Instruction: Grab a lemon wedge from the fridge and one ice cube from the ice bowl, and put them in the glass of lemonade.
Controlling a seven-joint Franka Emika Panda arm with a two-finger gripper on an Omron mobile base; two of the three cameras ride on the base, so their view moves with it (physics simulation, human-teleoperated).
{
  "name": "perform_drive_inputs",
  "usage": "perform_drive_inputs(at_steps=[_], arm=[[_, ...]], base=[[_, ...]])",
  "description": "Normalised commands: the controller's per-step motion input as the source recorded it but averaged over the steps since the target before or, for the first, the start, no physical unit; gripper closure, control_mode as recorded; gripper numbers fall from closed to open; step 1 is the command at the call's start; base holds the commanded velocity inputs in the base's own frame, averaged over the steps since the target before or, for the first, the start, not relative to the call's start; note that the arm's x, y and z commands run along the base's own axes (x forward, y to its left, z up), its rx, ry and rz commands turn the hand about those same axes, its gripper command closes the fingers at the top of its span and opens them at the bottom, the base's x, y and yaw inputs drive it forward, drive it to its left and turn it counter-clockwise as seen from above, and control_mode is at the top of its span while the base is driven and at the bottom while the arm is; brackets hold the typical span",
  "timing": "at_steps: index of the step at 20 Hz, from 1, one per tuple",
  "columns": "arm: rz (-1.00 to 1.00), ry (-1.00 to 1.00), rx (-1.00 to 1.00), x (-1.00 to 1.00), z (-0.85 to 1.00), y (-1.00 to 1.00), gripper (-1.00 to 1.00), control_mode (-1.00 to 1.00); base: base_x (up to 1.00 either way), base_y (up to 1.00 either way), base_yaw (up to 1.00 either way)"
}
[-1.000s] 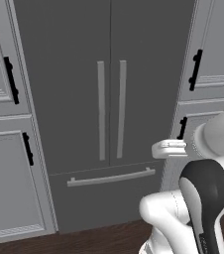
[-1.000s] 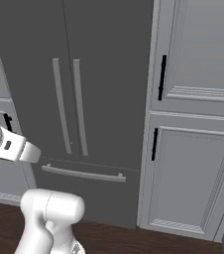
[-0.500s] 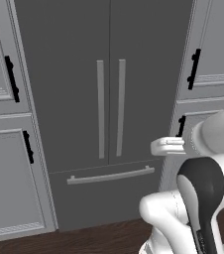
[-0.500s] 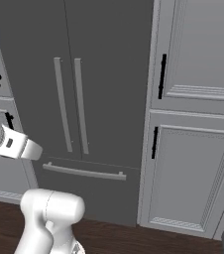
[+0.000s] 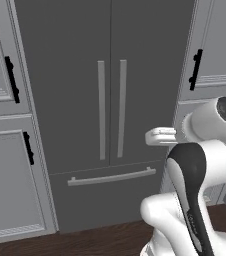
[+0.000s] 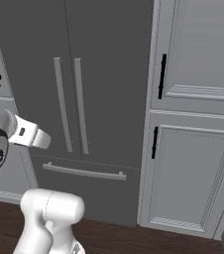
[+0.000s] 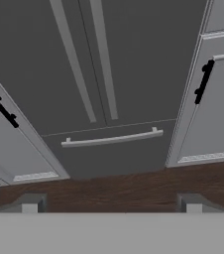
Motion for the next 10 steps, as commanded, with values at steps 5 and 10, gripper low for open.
perform_drive_inputs(at_steps=[5, 10], arm=[[0.00, -0.01, 0.00, 0.45, 0.00, 0.00, -1.00, -1.00], [-0.01, -0.12, 0.00, 0.01, 0.00, -0.01, -1.00, -1.00]], base=[[0.00, 0.00, 0.00], [0.00, 0.00, 0.00]])
